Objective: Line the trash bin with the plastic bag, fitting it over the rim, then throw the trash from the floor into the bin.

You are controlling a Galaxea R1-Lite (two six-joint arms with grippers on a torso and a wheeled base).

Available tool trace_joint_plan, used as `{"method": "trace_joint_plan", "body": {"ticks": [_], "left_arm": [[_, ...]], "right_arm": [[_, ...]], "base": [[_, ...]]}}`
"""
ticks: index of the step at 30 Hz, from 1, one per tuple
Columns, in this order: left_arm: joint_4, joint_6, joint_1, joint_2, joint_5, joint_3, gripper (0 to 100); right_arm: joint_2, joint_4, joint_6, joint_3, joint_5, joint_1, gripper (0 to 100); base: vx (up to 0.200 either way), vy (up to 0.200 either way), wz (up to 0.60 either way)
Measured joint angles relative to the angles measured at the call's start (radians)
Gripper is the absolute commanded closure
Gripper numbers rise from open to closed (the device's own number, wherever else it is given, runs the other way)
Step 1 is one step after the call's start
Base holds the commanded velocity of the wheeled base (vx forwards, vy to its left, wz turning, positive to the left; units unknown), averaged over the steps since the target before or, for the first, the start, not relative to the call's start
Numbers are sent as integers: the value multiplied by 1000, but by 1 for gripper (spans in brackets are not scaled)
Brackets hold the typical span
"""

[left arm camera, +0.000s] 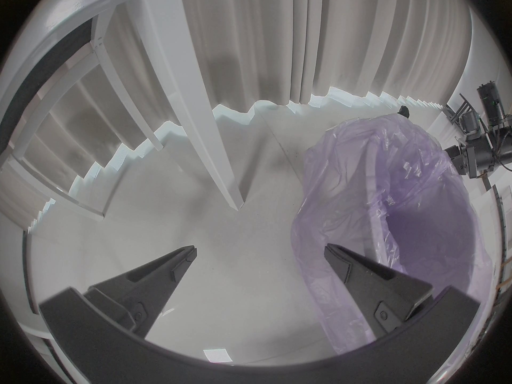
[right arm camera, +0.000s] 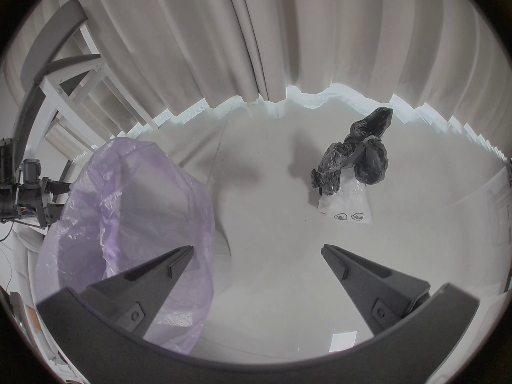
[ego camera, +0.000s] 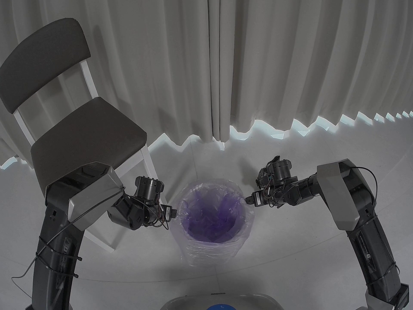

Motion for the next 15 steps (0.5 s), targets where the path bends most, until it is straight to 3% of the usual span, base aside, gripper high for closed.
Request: {"method": "trace_joint_plan", "body": {"ticks": [15], "left_arm": [[-6,3,4,-36,-1,49,0]], "right_arm": [[5,86,6,-31,1,-12,0]], "base": [[0,0,0]]}}
